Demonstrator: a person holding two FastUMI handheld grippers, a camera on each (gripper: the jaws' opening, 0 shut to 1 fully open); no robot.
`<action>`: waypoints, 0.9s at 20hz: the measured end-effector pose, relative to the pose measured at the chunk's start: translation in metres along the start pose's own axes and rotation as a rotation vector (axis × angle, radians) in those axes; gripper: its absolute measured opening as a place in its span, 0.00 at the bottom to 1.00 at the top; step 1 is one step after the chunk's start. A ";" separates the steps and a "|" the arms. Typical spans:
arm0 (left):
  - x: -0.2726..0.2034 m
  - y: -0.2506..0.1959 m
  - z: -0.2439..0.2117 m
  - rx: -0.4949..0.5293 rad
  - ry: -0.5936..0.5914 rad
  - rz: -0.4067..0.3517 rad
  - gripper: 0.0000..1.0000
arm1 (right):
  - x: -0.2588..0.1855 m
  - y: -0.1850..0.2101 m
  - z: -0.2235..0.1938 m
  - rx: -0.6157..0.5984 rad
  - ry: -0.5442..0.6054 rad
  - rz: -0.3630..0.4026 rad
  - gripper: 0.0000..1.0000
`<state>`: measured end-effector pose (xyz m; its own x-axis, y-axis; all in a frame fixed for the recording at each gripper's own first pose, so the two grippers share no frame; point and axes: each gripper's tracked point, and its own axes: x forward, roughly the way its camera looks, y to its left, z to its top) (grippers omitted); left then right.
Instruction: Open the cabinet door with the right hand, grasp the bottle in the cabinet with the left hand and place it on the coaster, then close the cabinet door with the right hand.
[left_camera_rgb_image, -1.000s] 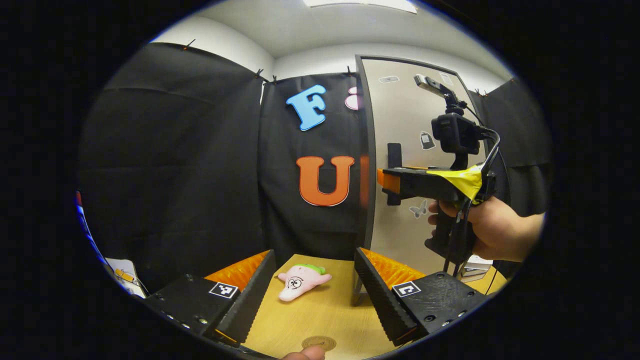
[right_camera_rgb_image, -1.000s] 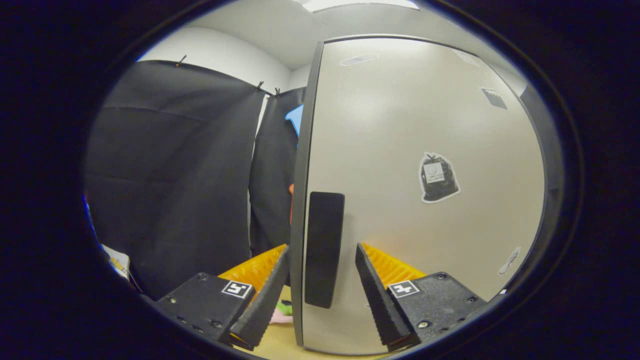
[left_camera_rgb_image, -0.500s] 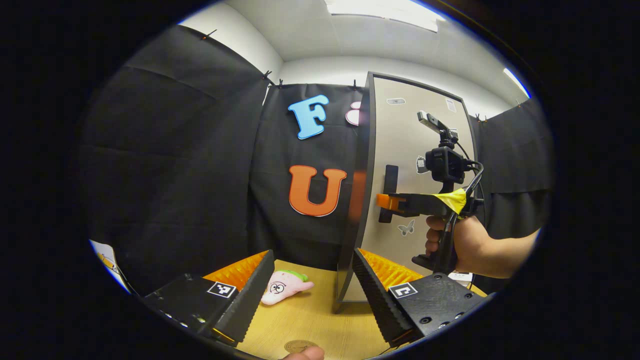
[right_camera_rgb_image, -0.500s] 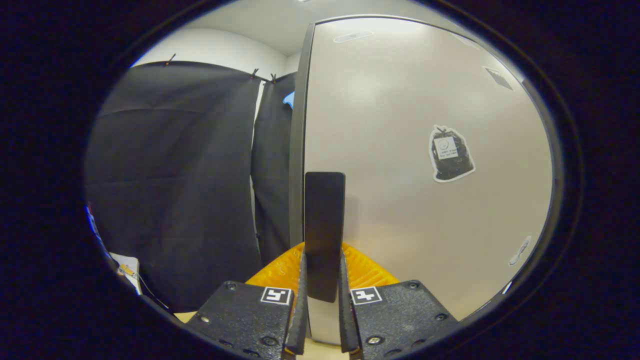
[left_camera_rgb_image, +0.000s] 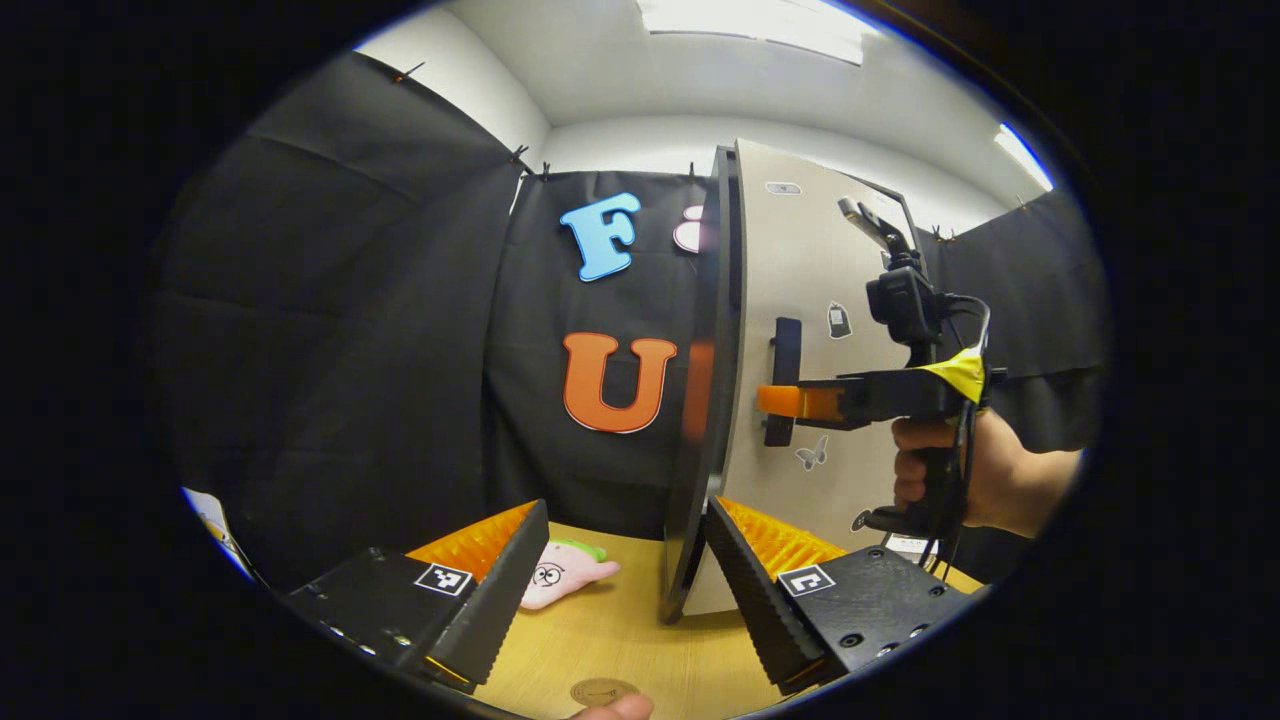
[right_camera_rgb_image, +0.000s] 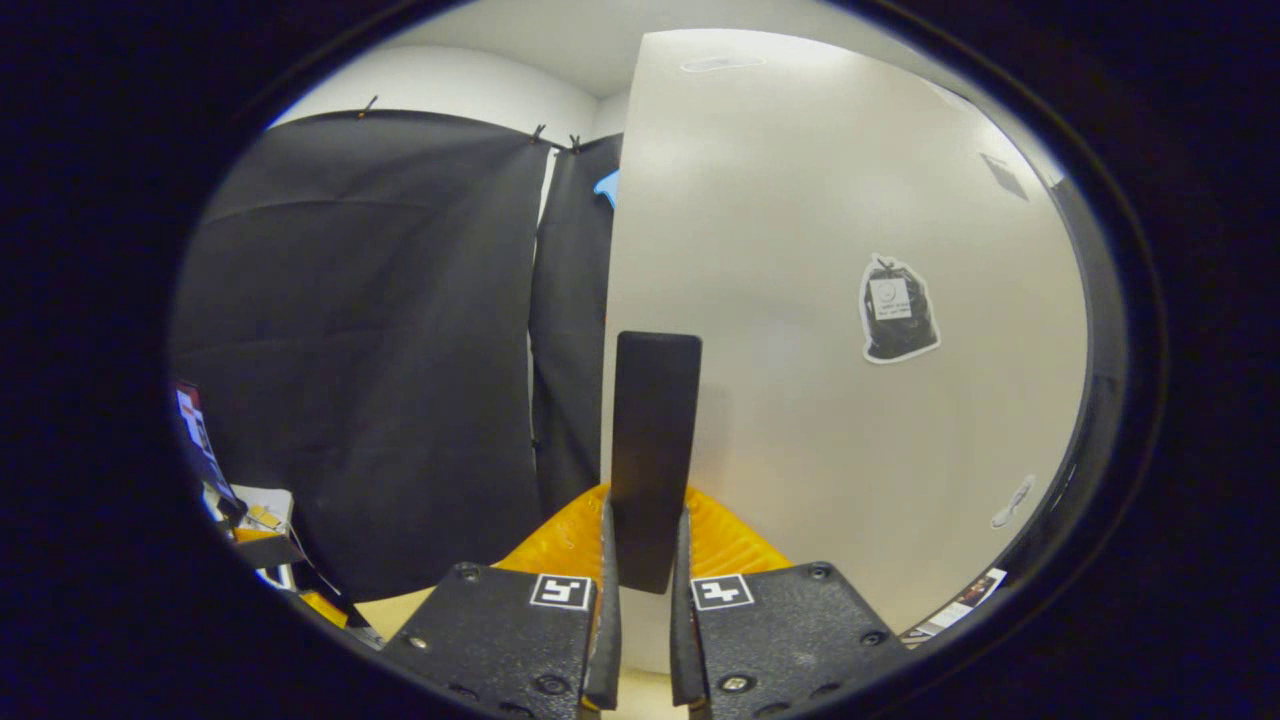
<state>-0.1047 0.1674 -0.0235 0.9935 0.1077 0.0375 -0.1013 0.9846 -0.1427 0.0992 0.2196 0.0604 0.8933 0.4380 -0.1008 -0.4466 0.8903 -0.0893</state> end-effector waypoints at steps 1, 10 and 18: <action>-0.003 -0.004 -0.011 -0.011 0.015 -0.009 0.95 | -0.009 0.004 0.000 -0.007 0.003 0.013 0.23; 0.029 -0.035 -0.044 0.034 0.100 -0.058 0.95 | -0.072 0.004 -0.008 0.044 0.056 0.080 0.23; 0.113 -0.139 -0.046 0.114 0.123 -0.213 0.95 | -0.128 -0.009 -0.011 0.088 0.120 0.053 0.23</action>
<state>0.0241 0.0365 -0.0452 0.9912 -0.1142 -0.0667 0.1123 0.9932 -0.0318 -0.0113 0.1540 0.0633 0.8538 0.4714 -0.2211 -0.4822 0.8761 0.0059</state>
